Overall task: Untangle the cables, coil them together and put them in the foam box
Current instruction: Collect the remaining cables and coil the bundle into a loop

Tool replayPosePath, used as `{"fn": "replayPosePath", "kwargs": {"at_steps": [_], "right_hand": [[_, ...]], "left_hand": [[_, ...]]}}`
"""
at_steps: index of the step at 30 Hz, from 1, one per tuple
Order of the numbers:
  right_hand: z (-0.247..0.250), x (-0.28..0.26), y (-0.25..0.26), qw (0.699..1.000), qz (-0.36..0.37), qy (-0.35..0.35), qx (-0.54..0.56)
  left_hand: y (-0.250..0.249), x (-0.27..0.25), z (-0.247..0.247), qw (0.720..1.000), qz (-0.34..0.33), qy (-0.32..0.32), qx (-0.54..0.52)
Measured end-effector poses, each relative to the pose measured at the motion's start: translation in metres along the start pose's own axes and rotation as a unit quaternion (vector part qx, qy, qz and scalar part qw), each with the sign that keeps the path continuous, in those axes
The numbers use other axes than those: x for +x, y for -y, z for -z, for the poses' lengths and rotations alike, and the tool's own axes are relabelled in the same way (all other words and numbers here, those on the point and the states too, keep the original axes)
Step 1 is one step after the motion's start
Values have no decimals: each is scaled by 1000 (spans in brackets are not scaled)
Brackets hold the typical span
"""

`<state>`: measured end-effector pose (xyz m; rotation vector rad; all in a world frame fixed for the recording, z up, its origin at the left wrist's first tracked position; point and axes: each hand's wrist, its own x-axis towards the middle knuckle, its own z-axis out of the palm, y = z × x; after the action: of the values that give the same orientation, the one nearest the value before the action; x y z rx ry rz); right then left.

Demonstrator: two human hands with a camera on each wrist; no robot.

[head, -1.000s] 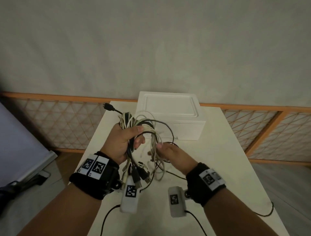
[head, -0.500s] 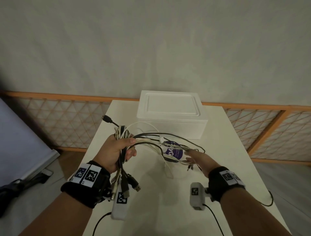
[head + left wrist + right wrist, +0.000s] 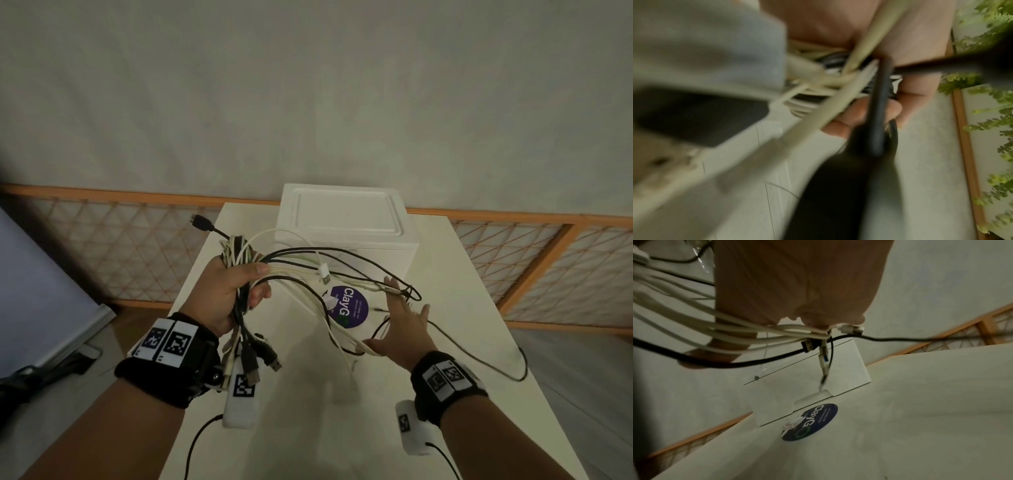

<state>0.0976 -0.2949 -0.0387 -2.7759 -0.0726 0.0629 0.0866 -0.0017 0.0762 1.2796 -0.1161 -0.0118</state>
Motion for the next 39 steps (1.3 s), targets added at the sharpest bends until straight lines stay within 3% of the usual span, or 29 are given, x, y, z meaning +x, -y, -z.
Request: {"fn": "replayPosePath", "kwargs": {"at_steps": [1,3,5,8,11,14,18,23,26,29,32,34,36,39], "right_hand": [[1,0,-2,1000,9,21,18],[9,-1,-9,984,-33,52,168],[14,-4,-16,962,-52,18,267],[12,-5,-21,988,0,-57,142],[9,-8,-15,977,46,-130,166],[7,-6,-25,956,-24,-210,203],[-3,-15,-39,962,-127,-131,203],[-15,-11,-28,987,-67,-69,129],[-7,-2,7,979,-32,-50,196],[-2,6,32,933,-36,125,337],[-9,7,35,909,-32,285,301],[-14,4,34,934,5,290,210],[-19,1,33,961,53,240,128],[-13,-4,30,946,58,227,224]], "left_hand": [[-1,0,2,1000,-3,-7,3],[-2,2,10,999,-2,-32,-12],[-2,4,18,998,4,-54,-36],[3,4,28,999,12,-50,5],[11,4,30,997,34,-54,44],[14,2,36,996,29,-85,6],[14,-1,42,995,22,-96,-18],[9,-8,32,998,-2,-61,-16],[5,-9,26,1000,-14,-14,-15],[-1,-10,18,999,-32,33,-17],[-7,-11,15,998,-46,24,-23],[-10,-12,16,998,-53,11,-38],[-11,-12,21,997,-57,5,-54],[-11,-9,30,997,-46,-7,-69]]}}
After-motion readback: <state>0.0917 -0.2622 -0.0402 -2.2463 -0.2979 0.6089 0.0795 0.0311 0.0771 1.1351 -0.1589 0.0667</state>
